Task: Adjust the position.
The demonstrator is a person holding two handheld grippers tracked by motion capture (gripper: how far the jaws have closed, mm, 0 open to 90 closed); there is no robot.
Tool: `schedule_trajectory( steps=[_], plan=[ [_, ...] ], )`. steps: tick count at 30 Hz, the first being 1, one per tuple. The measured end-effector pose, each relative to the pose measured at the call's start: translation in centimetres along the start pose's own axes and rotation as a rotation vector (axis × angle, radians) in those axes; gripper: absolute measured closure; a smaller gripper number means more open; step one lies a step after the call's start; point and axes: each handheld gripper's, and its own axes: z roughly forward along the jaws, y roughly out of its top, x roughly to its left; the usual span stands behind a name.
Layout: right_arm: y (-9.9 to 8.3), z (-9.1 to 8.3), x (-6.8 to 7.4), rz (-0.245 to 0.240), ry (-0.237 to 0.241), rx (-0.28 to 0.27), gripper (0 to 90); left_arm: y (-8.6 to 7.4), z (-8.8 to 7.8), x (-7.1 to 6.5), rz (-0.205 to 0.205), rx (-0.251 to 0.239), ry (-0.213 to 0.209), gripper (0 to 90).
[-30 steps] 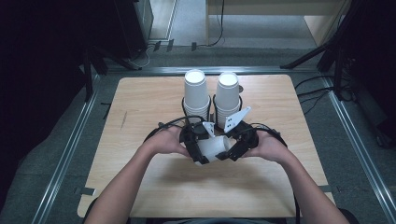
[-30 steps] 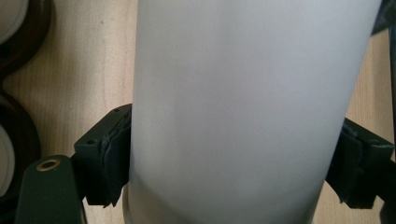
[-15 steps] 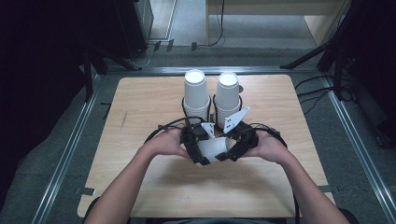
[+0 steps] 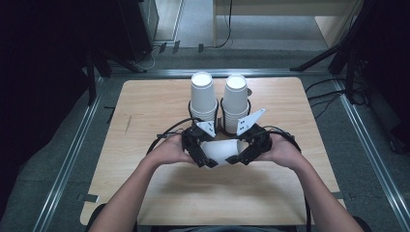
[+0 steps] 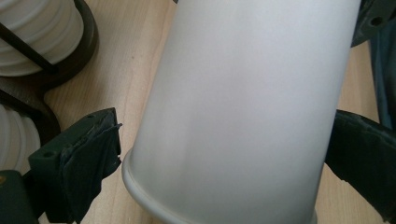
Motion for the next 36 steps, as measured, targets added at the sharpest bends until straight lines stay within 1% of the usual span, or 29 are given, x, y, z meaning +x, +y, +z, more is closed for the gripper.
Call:
schedule_trajectory(
  steps=[1, 3, 4, 7, 8, 10, 14, 17, 20, 22, 26, 27, 28, 29, 31, 32, 34, 36],
  plan=[
    [0.0, -0.1, 0.0, 0.0, 0.001, -0.007, 23.9, -0.1, -0.2, 0.0, -0.003, -0.011, -0.005, 0.0],
    [0.0, -0.4, 0.0, 0.002, 0.002, -0.022, 23.8, -0.2, -0.3, 0.1, -0.013, -0.037, 0.005, 0.0],
    [0.0, -0.5, 0.0, 0.005, 0.002, -0.025, 23.8, -0.3, -0.5, 0.1, -0.023, -0.057, -0.009, 0.0],
    [0.0, -0.9, 0.1, 0.009, -0.001, -0.043, 23.8, -0.5, -0.6, 0.1, -0.032, -0.089, -0.022, 0.0],
    [0.0, -1.0, 0.1, 0.009, 0.0, -0.049, 23.8, -0.5, -0.6, 0.0, -0.033, -0.096, -0.013, 0.0],
    [0.0, -1.2, 0.1, 0.003, 0.003, -0.067, 23.8, -0.6, -0.7, 0.0, -0.038, -0.112, -0.012, 0.0],
    [0.1, -1.6, 0.2, 0.003, 0.007, -0.089, 23.8, -0.8, -0.7, -0.1, -0.055, -0.163, -0.033, 0.0],
    [0.2, -1.8, 0.2, 0.001, 0.019, -0.111, 23.8, -0.9, -0.6, -0.2, -0.06, -0.18, -0.042, 0.0],
    [0.3, -2.0, 0.4, -0.001, 0.018, -0.114, 23.8, -1.0, -0.6, -0.2, -0.064, -0.196, -0.048, 0.0],
    [0.4, -2.3, 0.4, -0.004, 0.022, -0.13, 23.8, -1.1, -0.6, -0.2, -0.071, -0.213, -0.061, 0.0],
    [0.4, -2.5, 0.4, -0.001, 0.031, -0.143, 23.8, -1.2, -0.8, -0.1, -0.074, -0.243, -0.079, 0.0],
    [0.4, -2.5, 0.4, 0.002, 0.036, -0.149, 23.8, -1.2, -0.8, -0.2, -0.07, -0.25, -0.09, 1.3],
    [0.4, -2.5, 0.4, 0.0, 0.038, -0.151, 23.8, -1.2, -0.8, -0.3, -0.062, -0.255, -0.092, 4.2],
    [0.4, -2.5, 0.4, -0.001, 0.041, -0.158, 23.9, -1.1, -0.8, -0.3, -0.053, -0.251, -0.088, 4.6],
    [0.4, -2.6, 0.4, -0.008, 0.04, -0.156, 24.0, -1.1, -0.9, -0.4, -0.047, -0.254, -0.088, 6.0],
    [0.4, -2.7, 0.5, -0.006, 0.042, -0.157, 24.0, -1.1, -1.0, -0.4, -0.042, -0.253, -0.081, 6.6],
    [0.4, -2.7, 0.5, -0.008, 0.046, -0.16, 24.3, -1.1, -1.1, -0.4, -0.036, -0.25, -0.095, 8.1],
    [0.4, -2.8, 0.5, -0.016, 0.049, -0.167, 24.3, -1.1, -1.4, -0.6, -0.029, -0.253, -0.084, 8.9]
  ],
)
